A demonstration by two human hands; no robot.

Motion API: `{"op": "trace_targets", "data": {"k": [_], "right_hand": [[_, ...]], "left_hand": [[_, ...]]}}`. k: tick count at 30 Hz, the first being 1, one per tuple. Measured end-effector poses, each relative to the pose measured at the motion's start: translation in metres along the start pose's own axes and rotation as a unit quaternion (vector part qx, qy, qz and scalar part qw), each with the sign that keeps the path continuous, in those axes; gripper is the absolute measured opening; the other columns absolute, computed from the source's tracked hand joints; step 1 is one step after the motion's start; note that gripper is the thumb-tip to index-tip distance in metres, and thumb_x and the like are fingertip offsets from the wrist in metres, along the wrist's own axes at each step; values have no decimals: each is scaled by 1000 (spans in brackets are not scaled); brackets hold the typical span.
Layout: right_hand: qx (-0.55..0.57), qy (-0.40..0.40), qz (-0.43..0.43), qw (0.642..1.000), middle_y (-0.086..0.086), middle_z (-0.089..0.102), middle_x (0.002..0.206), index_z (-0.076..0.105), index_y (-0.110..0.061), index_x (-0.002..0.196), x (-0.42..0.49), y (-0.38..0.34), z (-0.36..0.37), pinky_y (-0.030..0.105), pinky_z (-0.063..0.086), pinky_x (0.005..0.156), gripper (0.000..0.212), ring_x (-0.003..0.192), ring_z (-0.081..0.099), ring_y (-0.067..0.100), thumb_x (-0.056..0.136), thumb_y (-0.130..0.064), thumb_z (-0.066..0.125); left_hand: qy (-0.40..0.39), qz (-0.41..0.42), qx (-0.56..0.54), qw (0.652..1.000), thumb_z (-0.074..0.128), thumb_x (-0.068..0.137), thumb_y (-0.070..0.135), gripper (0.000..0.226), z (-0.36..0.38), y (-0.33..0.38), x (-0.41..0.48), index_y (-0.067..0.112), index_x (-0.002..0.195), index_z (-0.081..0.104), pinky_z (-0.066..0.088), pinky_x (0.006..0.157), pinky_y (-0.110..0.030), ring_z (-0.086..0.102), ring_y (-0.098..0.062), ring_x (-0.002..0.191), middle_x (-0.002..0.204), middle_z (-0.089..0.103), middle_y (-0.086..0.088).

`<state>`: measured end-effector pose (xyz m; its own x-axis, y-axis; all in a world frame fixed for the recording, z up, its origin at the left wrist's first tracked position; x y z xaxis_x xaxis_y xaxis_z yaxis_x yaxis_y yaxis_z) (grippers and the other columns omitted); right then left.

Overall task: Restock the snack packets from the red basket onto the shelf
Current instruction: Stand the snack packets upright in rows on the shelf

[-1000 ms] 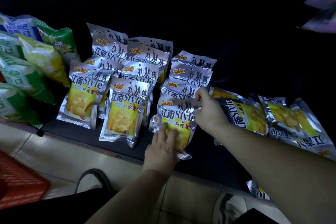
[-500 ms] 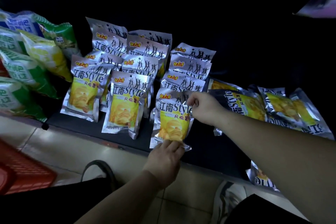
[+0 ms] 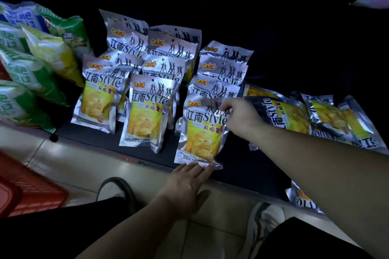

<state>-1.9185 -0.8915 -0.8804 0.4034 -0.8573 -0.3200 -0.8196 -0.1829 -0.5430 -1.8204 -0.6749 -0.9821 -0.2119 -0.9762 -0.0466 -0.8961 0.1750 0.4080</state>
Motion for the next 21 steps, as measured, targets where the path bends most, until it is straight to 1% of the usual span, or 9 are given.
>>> {"op": "trace_targets", "data": {"k": [2, 4, 6, 9, 11, 13, 15, 19, 21], "right_hand": [[-11, -5, -23, 1000, 5, 55, 109, 68, -19, 98, 1, 0, 1, 26, 41, 63, 44, 93, 58, 24, 78, 18, 55], [-20, -8, -35, 999, 6, 51, 105, 64, -22, 92, 1, -1, 2, 30, 41, 65, 43, 89, 54, 23, 78, 17, 53], [-6, 11, -42, 999, 4, 48, 100, 51, -29, 86, -2, -3, 3, 33, 39, 64, 40, 80, 50, 20, 84, 11, 56], [19, 62, 13, 998, 3, 50, 93, 41, -21, 93, -19, 3, 1, 33, 37, 57, 28, 74, 50, 17, 92, -10, 66], [-8, 40, 63, 997, 2, 54, 89, 43, -18, 93, -38, 14, 4, 33, 38, 57, 27, 76, 53, 20, 91, -18, 70], [-9, -13, 119, 993, 1, 59, 90, 48, -19, 95, -58, 24, 18, 33, 44, 63, 27, 80, 57, 19, 89, -26, 73], [68, -20, 174, 982, 2, 67, 99, 54, -18, 104, -73, 34, 39, 33, 51, 78, 30, 87, 62, 18, 88, -29, 77], [279, 14, 267, 922, 7, 64, 133, 51, -11, 143, -91, 39, 84, 27, 45, 96, 57, 112, 60, 19, 93, -22, 75], [322, 21, 264, 909, 4, 65, 127, 51, -12, 146, -91, 41, 95, 25, 44, 94, 54, 111, 60, 16, 96, -16, 71]], "left_hand": [[-9, 4, 0, 1000, 47, 96, 55, 74, -1, 0, 0, 23, 160, 30, 46, 104, -38, 56, -23, 120, 123, 61, 2], [-25, -17, -1, 1000, 44, 97, 55, 71, -5, 3, 3, 26, 160, 29, 47, 100, -38, 56, -24, 117, 123, 60, 1], [-46, -67, -21, 996, 41, 99, 53, 63, -11, 4, 8, 26, 155, 35, 45, 97, -36, 56, -24, 117, 130, 57, 1], [-28, -113, -63, 991, 42, 99, 46, 39, -19, 3, 12, 27, 133, 45, 43, 74, -34, 61, -25, 100, 125, 50, 2], [2, -128, -98, 987, 46, 96, 37, 31, -24, -2, 14, 27, 125, 50, 46, 67, -37, 59, -26, 93, 118, 47, 2], [35, -132, -76, 988, 50, 93, 31, 35, -26, -11, 18, 25, 128, 53, 52, 73, -41, 55, -27, 102, 117, 48, -1], [36, -154, -67, 985, 54, 93, 31, 53, -27, -18, 19, 32, 145, 43, 55, 77, -40, 50, -26, 111, 127, 45, -1], [-8, -175, -60, 983, 52, 95, 31, 77, -23, -22, 15, 42, 161, 13, 53, 80, -37, 42, -25, 128, 150, 30, 0], [-19, -171, -39, 984, 51, 95, 32, 81, -22, -20, 15, 43, 161, 7, 52, 82, -37, 40, -25, 133, 155, 25, -1]]}}
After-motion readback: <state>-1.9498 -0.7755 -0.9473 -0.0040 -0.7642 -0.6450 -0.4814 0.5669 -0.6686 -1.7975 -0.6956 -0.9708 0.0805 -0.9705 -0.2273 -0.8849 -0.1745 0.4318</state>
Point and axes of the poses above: each hand's wrist, its own x-axis towards the middle knuckle, its own z-axis out of the palm, y = z × x, the point moved 2 cm from there along x, towards the middle knuckle
